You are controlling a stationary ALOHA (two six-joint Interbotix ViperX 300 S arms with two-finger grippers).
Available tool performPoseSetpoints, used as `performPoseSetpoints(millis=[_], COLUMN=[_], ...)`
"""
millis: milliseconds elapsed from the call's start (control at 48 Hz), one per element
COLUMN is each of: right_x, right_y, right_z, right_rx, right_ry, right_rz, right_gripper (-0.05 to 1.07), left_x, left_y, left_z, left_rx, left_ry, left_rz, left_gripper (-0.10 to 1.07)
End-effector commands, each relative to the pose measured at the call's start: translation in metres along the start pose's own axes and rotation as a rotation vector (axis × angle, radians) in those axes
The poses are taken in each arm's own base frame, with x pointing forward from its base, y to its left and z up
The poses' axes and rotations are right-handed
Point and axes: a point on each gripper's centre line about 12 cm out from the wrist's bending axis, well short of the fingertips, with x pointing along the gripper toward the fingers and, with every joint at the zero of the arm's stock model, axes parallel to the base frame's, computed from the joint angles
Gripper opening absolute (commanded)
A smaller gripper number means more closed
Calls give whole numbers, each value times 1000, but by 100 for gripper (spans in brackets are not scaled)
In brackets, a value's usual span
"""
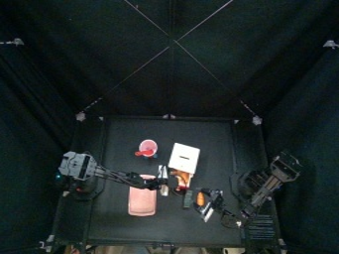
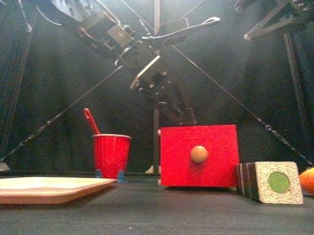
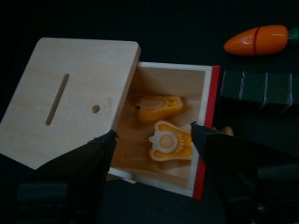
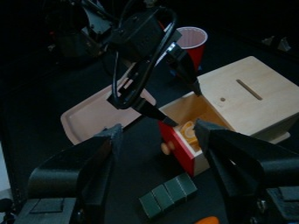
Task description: Put squash half in drawer
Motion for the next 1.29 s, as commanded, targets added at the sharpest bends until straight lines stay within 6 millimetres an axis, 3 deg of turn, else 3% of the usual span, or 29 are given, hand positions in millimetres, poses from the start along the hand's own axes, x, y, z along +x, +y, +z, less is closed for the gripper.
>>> performPoseSetpoints(millis=[0, 271, 562, 729, 979, 1271], right_x=[-4, -4, -1, 1, 15, 28], right_y=[2, 2, 0, -5, -18, -24], right_z=[11, 11, 5, -2, -4, -13], right_rx=[39, 38, 32, 62, 82, 112], right_ry=[-10, -10, 12, 96, 110, 196], right_rz=[11, 11, -11, -75, -144, -222], right_gripper=[97, 97, 97, 97, 97, 97], left_x=[-13, -54, -101, -127, -142, -139], left_y=[7, 13, -13, -10, -3, -13], left_z=[11, 11, -11, -21, -38, -38], left_rx=[-18, -90, -84, -133, -178, -169], left_ry=[-33, -64, -105, -130, -135, -142], left_rz=[15, -5, -128, -160, -166, -230], left_gripper=[100, 100, 100, 100, 100, 100])
